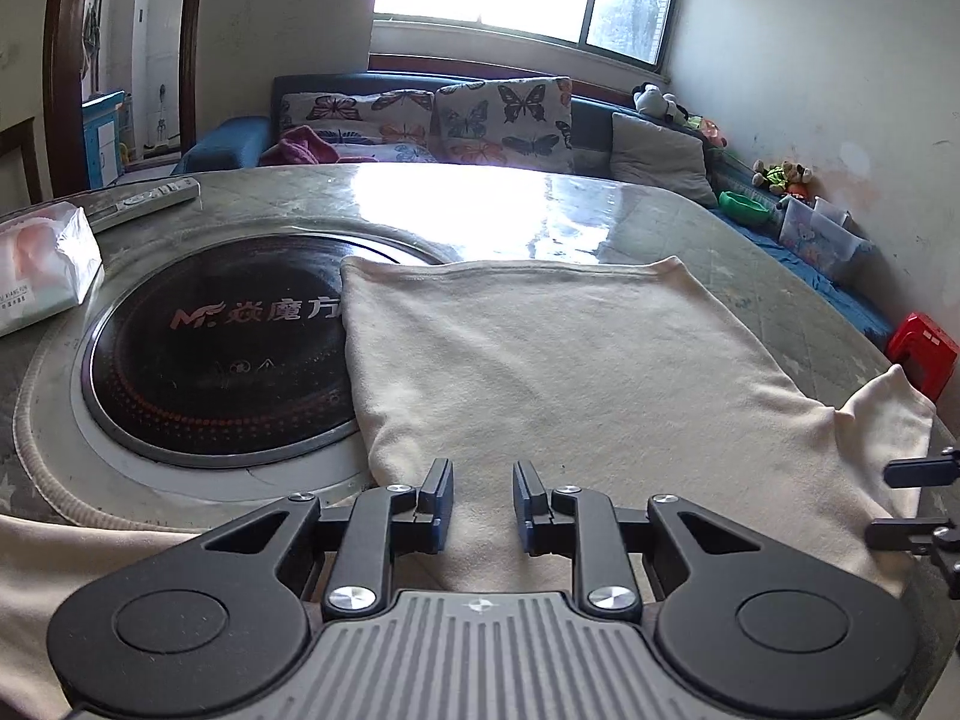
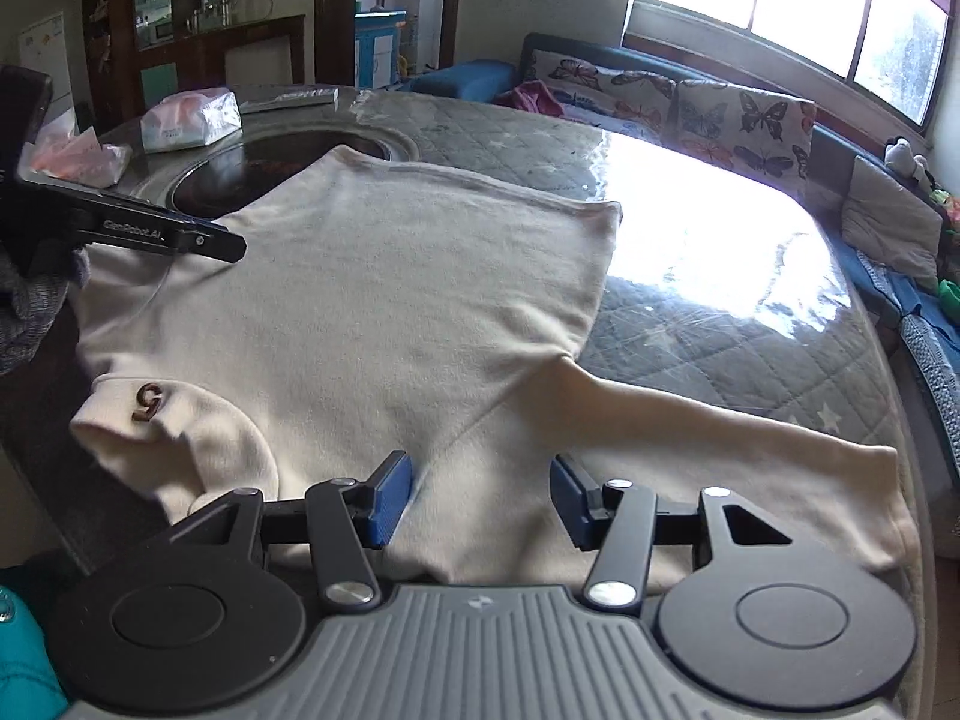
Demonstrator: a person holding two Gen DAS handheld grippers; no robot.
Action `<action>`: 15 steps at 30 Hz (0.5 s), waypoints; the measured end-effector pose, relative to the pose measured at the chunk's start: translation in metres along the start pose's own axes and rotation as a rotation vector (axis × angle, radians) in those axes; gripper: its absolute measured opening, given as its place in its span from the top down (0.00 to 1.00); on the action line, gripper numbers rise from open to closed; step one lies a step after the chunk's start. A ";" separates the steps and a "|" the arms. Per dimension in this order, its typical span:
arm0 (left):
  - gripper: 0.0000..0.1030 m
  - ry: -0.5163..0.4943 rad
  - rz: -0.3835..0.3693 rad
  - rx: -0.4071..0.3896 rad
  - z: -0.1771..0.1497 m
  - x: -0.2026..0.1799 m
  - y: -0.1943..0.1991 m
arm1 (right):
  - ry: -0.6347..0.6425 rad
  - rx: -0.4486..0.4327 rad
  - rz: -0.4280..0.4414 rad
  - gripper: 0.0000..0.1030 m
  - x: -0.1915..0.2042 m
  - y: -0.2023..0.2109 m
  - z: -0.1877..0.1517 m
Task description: Fold clothes
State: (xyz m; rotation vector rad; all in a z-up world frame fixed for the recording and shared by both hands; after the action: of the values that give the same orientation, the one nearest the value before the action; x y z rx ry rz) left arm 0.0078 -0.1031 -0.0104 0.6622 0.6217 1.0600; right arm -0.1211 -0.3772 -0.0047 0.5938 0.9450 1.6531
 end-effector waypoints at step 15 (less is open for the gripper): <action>0.68 -0.093 0.026 -0.006 0.006 -0.019 0.002 | -0.106 0.014 -0.107 0.50 -0.043 0.007 -0.024</action>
State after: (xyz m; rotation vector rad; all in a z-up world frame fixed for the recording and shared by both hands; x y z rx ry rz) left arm 0.0046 -0.1213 -0.0025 0.7118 0.5308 1.0487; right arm -0.1320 -0.4257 -0.0087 0.6234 0.8963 1.5067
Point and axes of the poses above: each gripper's, at about its wrist camera, not at the fingertips, and y roughly against the way its jaws point, x to its left, z to its top, the point moved 5 cm from there along -y, roughly the way its jaws point, and after that the axes turned 9 degrees about x, right-handed, at the moved point
